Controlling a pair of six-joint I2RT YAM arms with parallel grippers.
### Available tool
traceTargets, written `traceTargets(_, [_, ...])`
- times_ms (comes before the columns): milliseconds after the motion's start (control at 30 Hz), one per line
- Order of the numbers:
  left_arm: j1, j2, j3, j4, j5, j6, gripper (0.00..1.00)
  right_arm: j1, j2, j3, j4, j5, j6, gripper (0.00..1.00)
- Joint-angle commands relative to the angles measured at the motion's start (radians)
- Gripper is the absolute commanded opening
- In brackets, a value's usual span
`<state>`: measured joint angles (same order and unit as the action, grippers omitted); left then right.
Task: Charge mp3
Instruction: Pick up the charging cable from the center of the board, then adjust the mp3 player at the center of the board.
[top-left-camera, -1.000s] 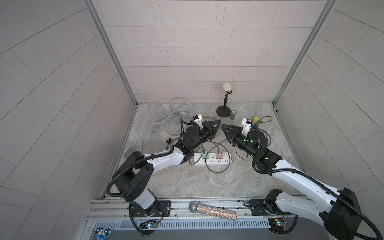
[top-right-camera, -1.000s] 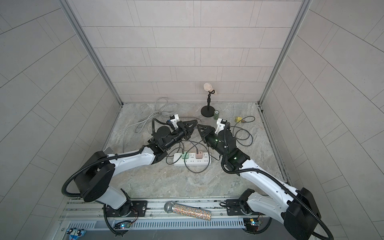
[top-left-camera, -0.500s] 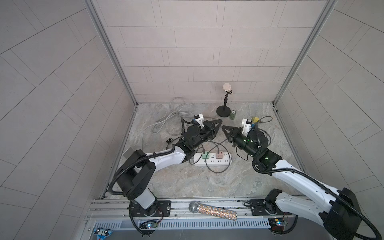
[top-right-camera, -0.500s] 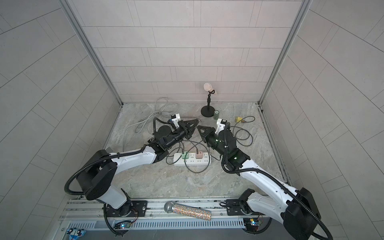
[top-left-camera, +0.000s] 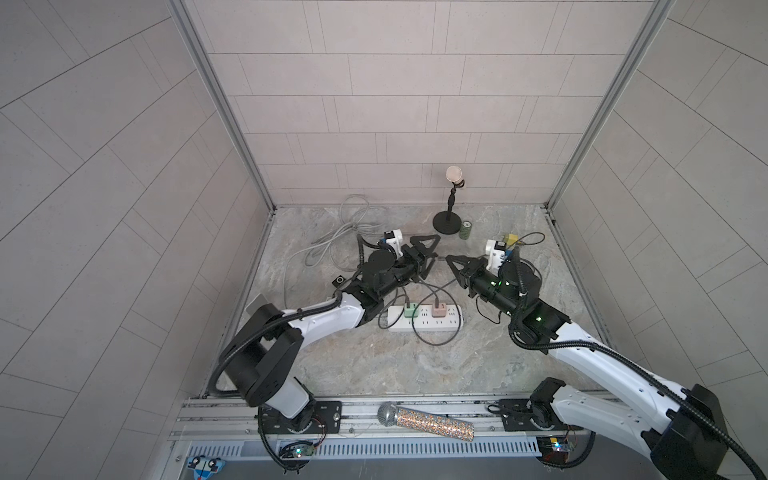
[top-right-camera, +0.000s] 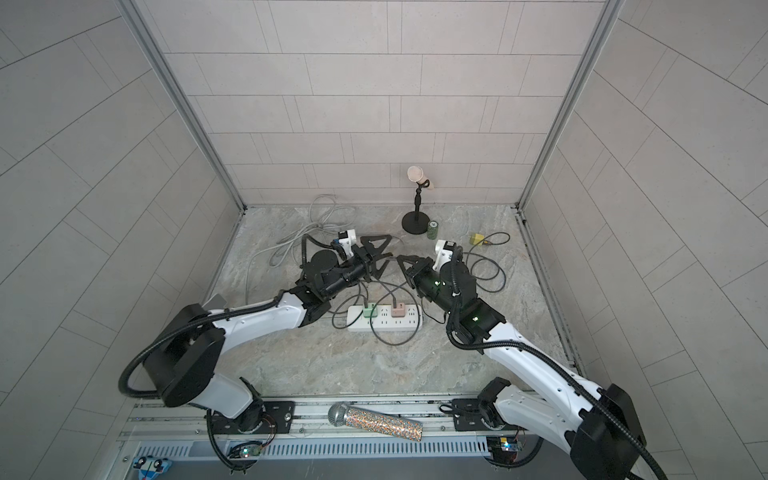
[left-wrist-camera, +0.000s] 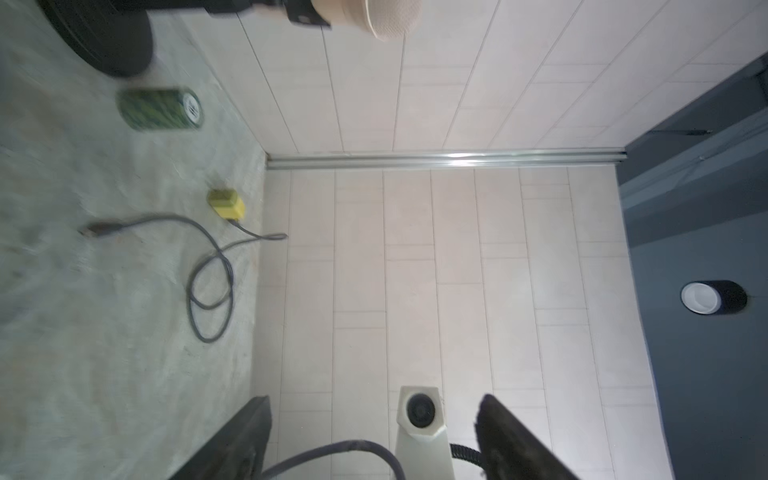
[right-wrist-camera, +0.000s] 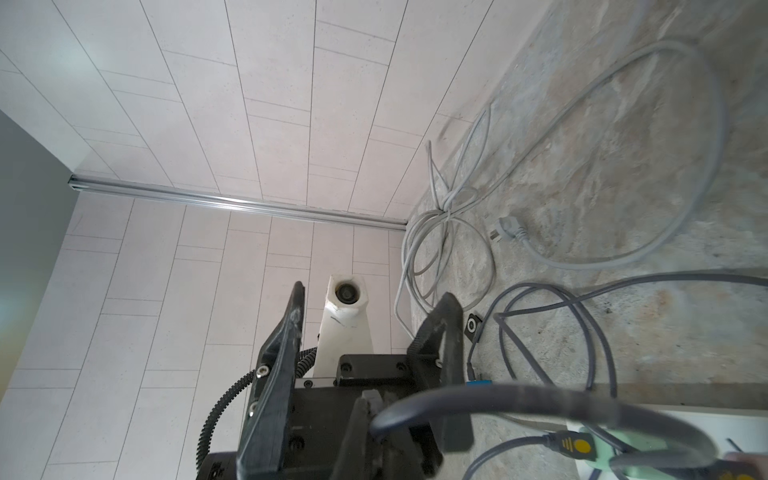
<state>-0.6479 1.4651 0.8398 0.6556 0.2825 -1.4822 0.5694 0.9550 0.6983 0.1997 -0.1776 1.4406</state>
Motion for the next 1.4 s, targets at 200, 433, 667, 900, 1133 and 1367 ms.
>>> traceTargets(200, [0.423, -0.457, 0.156, -1.464, -0.039, 0.669, 0.99, -0.130, -0.097, 0.020, -0.222, -0.086, -0.064, 0.00])
traceTargets(433, [0.502, -0.348, 0.132, -1.589, -0.051, 0.752, 0.83, -0.144, 0.013, 0.072, -0.197, -0.171, -0.109, 0.00])
traceTargets(667, [0.525, -0.193, 0.093, -1.506, -0.160, 0.752, 0.67, -0.145, 0.033, 0.083, -0.197, -0.203, -0.134, 0.00])
traceTargets(900, [0.627, -0.002, 0.181, -1.437, -0.094, 0.871, 0.59, -0.145, 0.004, 0.063, -0.223, -0.192, -0.146, 0.00])
traceTargets(1133, [0.618, 0.244, 0.404, -1.481, -0.080, 0.962, 0.60, -0.143, 0.009, 0.061, -0.220, -0.187, -0.146, 0.00])
traceTargets(1367, [0.582, 0.434, 0.598, -1.542, -0.113, 1.064, 0.62, -0.144, 0.019, 0.050, -0.213, -0.184, -0.145, 0.00])
